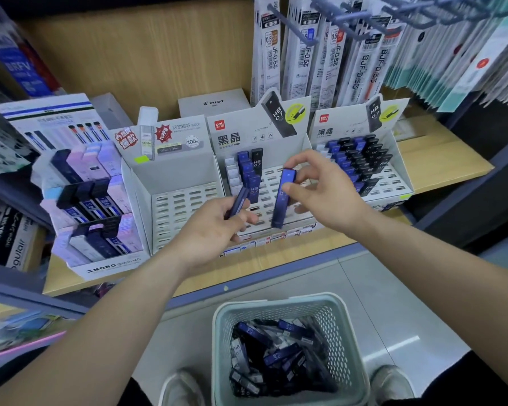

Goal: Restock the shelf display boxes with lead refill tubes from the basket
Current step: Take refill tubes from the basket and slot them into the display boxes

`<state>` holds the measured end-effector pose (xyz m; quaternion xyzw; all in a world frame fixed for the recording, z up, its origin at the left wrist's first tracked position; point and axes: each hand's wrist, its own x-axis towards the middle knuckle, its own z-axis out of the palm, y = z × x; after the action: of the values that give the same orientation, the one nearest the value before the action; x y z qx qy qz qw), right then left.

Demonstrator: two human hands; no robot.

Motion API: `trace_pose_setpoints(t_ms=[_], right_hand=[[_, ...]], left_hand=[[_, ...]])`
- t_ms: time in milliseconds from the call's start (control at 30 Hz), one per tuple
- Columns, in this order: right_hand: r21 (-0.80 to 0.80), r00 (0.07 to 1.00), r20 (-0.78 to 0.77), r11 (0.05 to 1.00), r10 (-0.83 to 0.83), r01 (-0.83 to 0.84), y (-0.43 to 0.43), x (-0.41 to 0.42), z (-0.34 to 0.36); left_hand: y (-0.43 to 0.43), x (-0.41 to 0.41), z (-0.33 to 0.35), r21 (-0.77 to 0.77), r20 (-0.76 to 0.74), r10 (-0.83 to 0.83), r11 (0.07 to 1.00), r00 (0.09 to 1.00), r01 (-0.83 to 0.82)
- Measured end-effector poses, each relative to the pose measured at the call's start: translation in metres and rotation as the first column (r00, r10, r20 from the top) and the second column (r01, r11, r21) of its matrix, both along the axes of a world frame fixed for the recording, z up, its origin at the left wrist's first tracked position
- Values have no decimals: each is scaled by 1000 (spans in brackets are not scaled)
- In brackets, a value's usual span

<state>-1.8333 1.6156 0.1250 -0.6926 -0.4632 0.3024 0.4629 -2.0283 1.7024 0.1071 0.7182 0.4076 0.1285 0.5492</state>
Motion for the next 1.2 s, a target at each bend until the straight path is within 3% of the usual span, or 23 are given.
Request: trace_pose_setpoints(t_ms=[133,467,633,833,1067,1200], right_hand=[[52,998,42,998,-50,48,17,-4,-4],[-7,970,236,999,52,-52,32,-11,-13],[6,916,391,995,93,-104,33,-11,-11],[-10,848,509,987,143,-161,36,-15,-14],[87,861,498,982,106,-171,30,-21,-6],[53,864,438,953,247,-300,23,-37,-2]], left_hand=[[4,-14,-3,-35,21,56,998,998,-56],[15,-37,-6,-6,46,152,988,987,-152],[18,-38,-6,66,-4,109,992,994,-108],[18,-37,-6,24,23,167,986,986,-168],[15,-32,1,16,61,165,986,984,-166],[12,-29,6,35,109,124,991,986,-128]])
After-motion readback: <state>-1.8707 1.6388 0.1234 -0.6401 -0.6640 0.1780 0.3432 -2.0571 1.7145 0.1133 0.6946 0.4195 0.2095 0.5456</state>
